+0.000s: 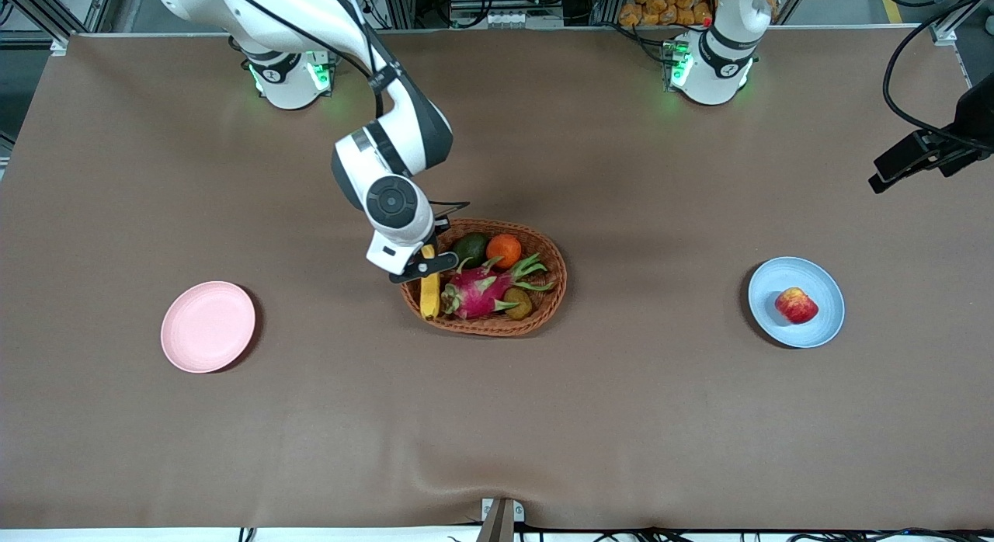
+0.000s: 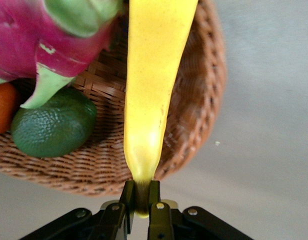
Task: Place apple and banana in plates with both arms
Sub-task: 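Carry the banana with the right gripper over the pink plate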
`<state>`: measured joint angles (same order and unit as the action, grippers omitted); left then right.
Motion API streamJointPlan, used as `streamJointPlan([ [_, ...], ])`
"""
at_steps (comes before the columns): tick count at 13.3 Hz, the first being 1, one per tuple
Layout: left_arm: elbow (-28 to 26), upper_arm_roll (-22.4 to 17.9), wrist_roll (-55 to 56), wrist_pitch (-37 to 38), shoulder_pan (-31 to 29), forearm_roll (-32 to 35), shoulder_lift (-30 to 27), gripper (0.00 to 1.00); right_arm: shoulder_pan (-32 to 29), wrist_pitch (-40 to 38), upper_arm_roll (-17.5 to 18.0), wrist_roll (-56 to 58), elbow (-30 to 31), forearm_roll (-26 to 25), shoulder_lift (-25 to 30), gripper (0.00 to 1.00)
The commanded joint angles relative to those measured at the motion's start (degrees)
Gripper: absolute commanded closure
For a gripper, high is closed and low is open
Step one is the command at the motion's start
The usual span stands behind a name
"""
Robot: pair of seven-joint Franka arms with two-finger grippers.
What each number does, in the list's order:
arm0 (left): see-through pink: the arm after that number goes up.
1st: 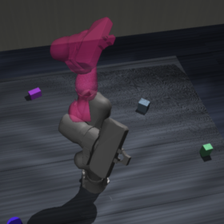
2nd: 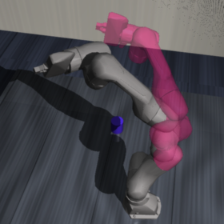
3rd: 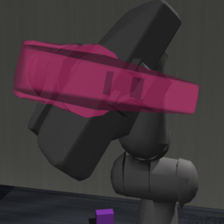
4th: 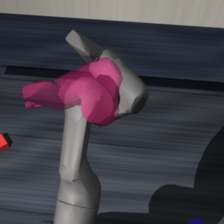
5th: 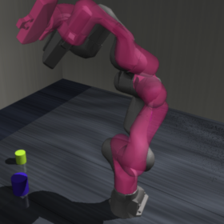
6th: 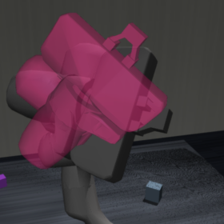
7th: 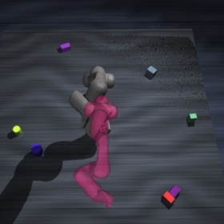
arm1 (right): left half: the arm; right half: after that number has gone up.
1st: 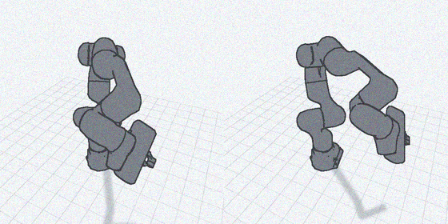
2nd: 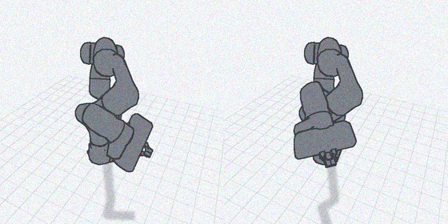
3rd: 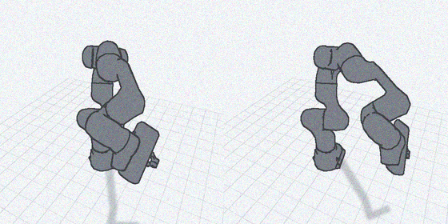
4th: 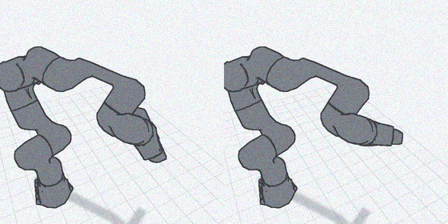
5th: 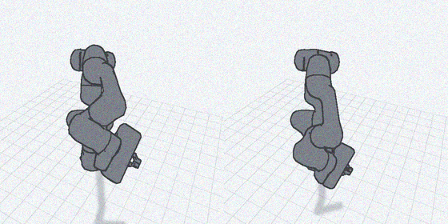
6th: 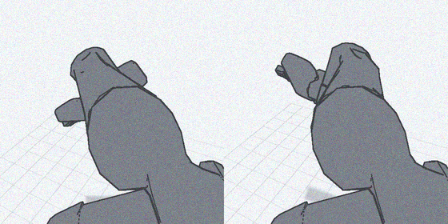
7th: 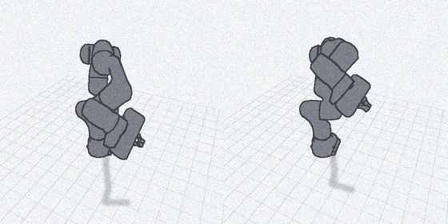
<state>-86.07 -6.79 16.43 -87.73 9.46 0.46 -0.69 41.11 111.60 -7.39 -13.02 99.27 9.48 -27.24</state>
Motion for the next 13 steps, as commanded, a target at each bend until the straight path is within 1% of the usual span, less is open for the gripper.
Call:
streamJointPlan([
  [1, -0.59, -0.68, -0.88, 0.10, 0.12, -0.64, -0.80, 0.00, -2.08, -5.68, -0.96, -1.05, -0.74, -0.61, 6.04, 1.00],
  [3, -0.41, -0.85, -1.58, 0.11, -0.23, -0.55, -0.72, 0.00, -5.06, -6.84, -1.22, -0.35, -1.54, -0.61, 8.16, 1.00],
  [5, -0.41, -0.85, -1.76, 0.11, -0.15, -0.12, -0.63, 0.00, -10.32, -6.49, -1.40, 0.10, -1.80, -0.69, 7.99, 1.00],
  [6, -0.32, -0.85, -1.67, 0.11, -0.06, 0.15, -0.63, 0.00, -13.40, -6.49, -1.49, 0.36, -2.93, -1.48, 7.56, 1.00],
  [7, -0.23, -0.85, -1.76, 0.11, -0.14, 0.24, -0.63, 0.00, -15.95, -6.31, -1.49, 2.45, -3.90, -4.53, 7.29, 1.00],
  [8, -0.15, -0.85, -1.84, 0.19, -0.15, 0.24, -0.63, 0.00, -18.07, -5.35, -1.49, 5.34, -4.96, -7.43, 6.24, 1.00],
  [9, -0.15, -0.77, -1.84, 0.80, -0.06, 0.24, -0.63, 0.00, -21.74, -3.78, -1.49, 8.76, -6.10, -8.68, 4.84, 1.00],
  [11, -0.06, -0.59, -1.84, 1.34, 0.21, 0.15, -0.71, 0.00, -28.78, -1.57, -1.57, 17.28, -8.12, -8.96, 1.59, 1.00],
  [13, 0.03, -0.59, -1.84, 1.42, 0.21, -0.02, -0.89, 0.00, -34.41, -0.25, -1.57, 22.05, -9.62, -10.79, -2.10, 1.00],
])
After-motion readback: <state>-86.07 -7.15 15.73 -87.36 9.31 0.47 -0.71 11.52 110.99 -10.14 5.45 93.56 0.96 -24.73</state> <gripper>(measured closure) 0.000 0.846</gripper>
